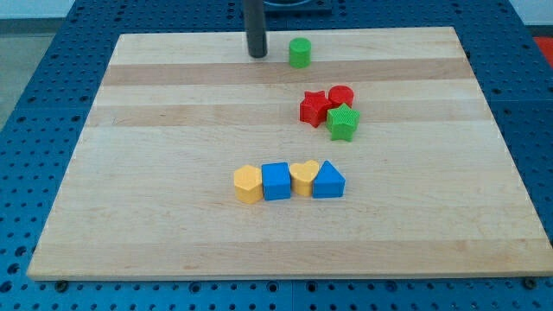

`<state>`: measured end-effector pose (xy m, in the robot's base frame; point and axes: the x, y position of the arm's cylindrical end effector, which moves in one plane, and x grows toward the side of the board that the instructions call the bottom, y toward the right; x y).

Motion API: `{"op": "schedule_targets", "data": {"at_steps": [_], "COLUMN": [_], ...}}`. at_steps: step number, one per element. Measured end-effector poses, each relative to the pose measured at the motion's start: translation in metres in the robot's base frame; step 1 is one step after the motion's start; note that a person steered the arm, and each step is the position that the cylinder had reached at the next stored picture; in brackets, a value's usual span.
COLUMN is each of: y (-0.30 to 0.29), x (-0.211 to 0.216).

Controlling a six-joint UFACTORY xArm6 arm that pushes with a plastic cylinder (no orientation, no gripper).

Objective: Push the green circle above the red star

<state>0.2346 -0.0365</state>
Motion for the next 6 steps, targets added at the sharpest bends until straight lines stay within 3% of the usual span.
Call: {"op": "schedule_targets", "data": {"at_steps": [2, 4, 6], "y": [0.091, 0.089, 0.058], "x": [-0.006, 0.008, -0.005]}}
